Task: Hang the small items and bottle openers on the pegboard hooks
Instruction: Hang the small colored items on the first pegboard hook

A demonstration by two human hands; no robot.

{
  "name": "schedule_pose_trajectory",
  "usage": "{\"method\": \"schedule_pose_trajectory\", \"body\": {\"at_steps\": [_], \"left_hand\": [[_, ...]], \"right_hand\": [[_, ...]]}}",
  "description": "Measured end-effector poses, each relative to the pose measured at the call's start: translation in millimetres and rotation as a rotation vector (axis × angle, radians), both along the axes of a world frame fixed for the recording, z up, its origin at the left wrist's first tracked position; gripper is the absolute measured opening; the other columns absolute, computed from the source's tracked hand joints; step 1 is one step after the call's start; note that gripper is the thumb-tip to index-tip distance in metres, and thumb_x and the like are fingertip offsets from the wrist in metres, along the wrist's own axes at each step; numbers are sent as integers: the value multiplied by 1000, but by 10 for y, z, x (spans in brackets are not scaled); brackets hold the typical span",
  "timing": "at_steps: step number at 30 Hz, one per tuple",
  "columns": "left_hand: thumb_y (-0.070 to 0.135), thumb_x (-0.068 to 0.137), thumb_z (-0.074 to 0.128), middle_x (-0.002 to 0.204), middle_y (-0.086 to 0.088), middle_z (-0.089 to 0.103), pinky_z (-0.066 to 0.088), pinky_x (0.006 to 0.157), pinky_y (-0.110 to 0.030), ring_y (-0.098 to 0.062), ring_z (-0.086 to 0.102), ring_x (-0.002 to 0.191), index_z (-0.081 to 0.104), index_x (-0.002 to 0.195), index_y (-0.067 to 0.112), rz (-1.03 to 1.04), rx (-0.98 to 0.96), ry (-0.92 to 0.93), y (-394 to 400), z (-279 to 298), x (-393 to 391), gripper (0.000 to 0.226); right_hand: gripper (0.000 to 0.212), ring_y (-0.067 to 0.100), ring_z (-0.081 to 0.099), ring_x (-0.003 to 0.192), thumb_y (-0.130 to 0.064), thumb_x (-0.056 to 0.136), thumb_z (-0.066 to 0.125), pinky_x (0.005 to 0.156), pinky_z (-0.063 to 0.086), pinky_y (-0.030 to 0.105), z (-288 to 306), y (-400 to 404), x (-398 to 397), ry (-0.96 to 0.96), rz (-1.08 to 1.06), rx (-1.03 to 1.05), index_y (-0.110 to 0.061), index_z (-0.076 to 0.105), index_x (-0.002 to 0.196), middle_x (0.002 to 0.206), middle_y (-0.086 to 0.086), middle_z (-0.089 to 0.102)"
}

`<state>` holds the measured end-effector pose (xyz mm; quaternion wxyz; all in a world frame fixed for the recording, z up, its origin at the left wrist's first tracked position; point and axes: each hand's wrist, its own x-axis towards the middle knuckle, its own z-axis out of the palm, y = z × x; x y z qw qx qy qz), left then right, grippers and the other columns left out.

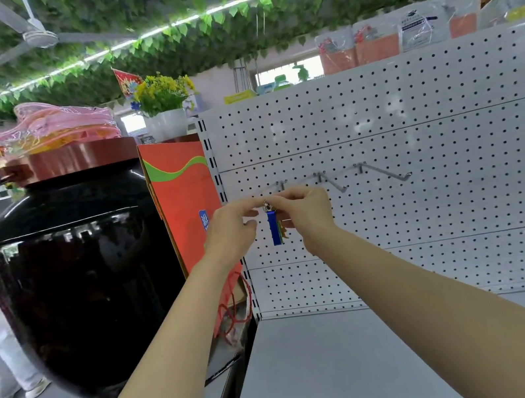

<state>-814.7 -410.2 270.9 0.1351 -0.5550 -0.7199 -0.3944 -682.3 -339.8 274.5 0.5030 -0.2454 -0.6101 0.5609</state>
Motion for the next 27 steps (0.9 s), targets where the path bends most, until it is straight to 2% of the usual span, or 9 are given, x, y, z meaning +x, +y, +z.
{"method": "schedule_pose_trajectory", "body": {"at_steps": [4,7,10,12,14,17,21,25,27], "left_hand": [[0,85,57,114,13,68,55,90,-43,-6,62,107,64,121,44,-11,-33,16,41,-21,-76,57],[0,84,56,113,15,68,55,88,-42,-7,62,107,62,121,47,-10,-48,28,60,-35,-102,60],[1,84,55,114,16,67,55,87,-42,-6,62,107,60,124,49,-3,-68,56,58,-38,-87,62],[3,85,53,115,16,66,55,88,-41,-6,62,107,58,125,50,-3,-81,56,41,-41,-79,62],[8,87,52,118,16,66,55,88,-42,-9,62,109,54,129,49,13,-100,60,17,-58,-77,59],[15,92,53,127,12,64,52,91,-42,-13,60,115,51,137,42,69,-133,107,-69,-110,-42,52],[31,99,48,138,3,57,50,93,-44,-24,55,124,47,143,28,190,-247,205,-211,-288,23,44],[43,100,45,127,-2,62,49,81,-40,-29,60,110,51,140,22,259,-338,265,-353,-572,147,45],[45,99,44,113,-3,66,46,72,-37,-30,63,97,59,128,20,284,-354,344,-408,-723,221,41]], "right_hand": [[12,23,67,68,-19,79,77,70,60,43,-35,60,-65,-6,-21,1,-20,73,68,76,11,73],[15,29,69,70,-18,79,76,74,61,47,-57,106,-104,-23,-43,10,-22,73,65,74,9,73],[12,34,71,80,-19,80,75,75,60,47,-66,143,-97,-48,-59,43,-21,73,69,76,9,74],[9,33,71,83,-19,81,75,72,60,42,-72,148,-62,-51,-70,59,-18,72,72,79,10,74],[8,25,71,81,-24,81,75,71,59,38,-95,152,-24,-60,-103,89,-18,74,76,79,5,73],[12,11,67,83,-32,84,69,78,57,37,-171,167,61,-182,-206,228,-22,74,88,85,-10,72],[28,8,62,104,-36,92,58,85,53,35,-366,163,273,-426,-338,493,-25,65,117,117,-10,67],[38,14,56,117,-35,94,55,92,47,35,-619,199,513,-561,-404,683,-23,57,130,131,-6,60],[40,20,56,116,-33,93,57,94,47,38,-733,228,654,-589,-435,744,-20,57,131,130,-1,60]]}}
